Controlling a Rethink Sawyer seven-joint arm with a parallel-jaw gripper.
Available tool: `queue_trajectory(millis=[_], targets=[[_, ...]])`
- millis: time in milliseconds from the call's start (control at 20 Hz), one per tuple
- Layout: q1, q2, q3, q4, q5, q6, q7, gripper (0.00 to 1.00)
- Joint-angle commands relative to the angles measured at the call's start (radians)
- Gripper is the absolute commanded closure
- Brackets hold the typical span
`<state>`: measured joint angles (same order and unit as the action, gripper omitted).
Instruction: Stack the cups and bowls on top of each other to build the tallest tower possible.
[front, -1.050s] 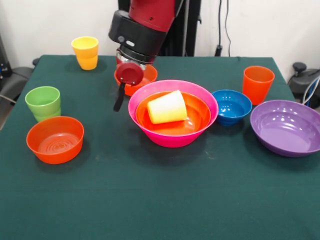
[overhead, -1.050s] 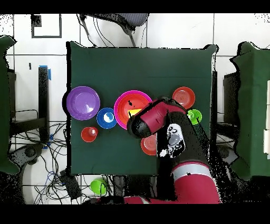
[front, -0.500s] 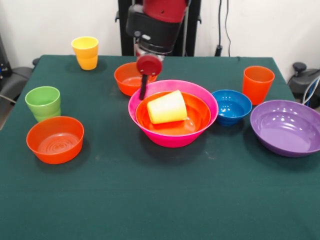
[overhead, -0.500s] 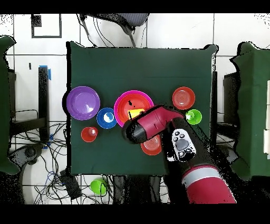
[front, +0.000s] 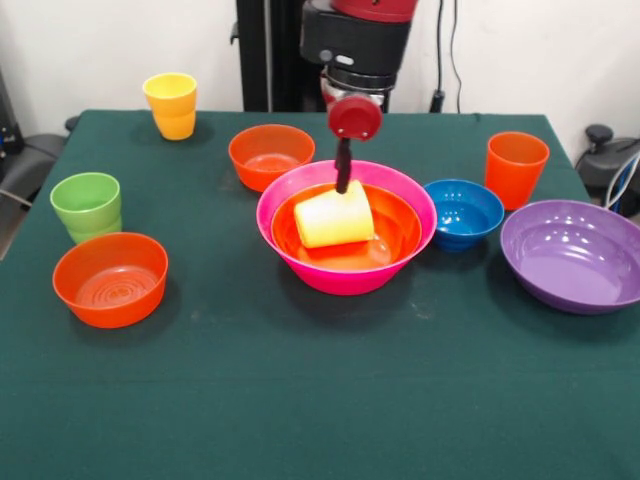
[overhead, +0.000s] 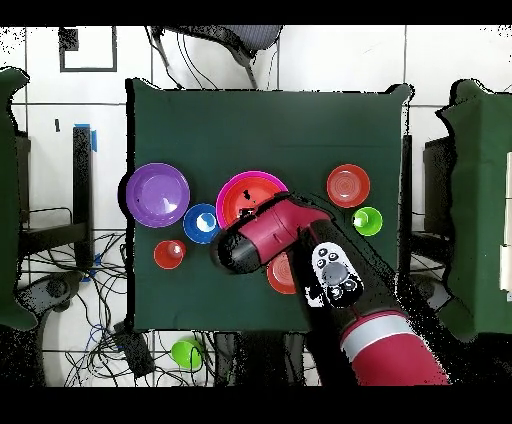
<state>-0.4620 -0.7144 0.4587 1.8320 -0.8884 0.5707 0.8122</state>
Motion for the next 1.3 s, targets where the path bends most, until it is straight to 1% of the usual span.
queue_trajectory(millis=[50,150,200,300,500,650,850,1000,1150,1300], targets=[[-0.015,0.06,0.096,0.019,-0.068,0.024,-0.175,0.0],[-0.002,0.08,0.081,0.013,-0.1,0.007,-0.151,0.0],[0.02,0.092,0.061,0.007,-0.128,-0.005,-0.124,0.0],[0.052,0.109,0.034,-0.008,-0.164,-0.014,-0.082,0.0],[0.088,0.134,0.003,-0.027,-0.204,-0.077,0.029,0.0],[0.105,0.137,-0.012,-0.029,-0.22,-0.11,0.086,0.0],[0.101,0.149,-0.029,-0.028,-0.188,-0.124,0.129,0.0],[0.088,0.159,-0.028,-0.017,-0.139,-0.163,0.173,0.0],[0.089,0.159,-0.031,-0.01,-0.124,-0.179,0.181,0.0],[0.106,0.166,-0.044,-0.022,-0.122,-0.187,0.189,0.0]])
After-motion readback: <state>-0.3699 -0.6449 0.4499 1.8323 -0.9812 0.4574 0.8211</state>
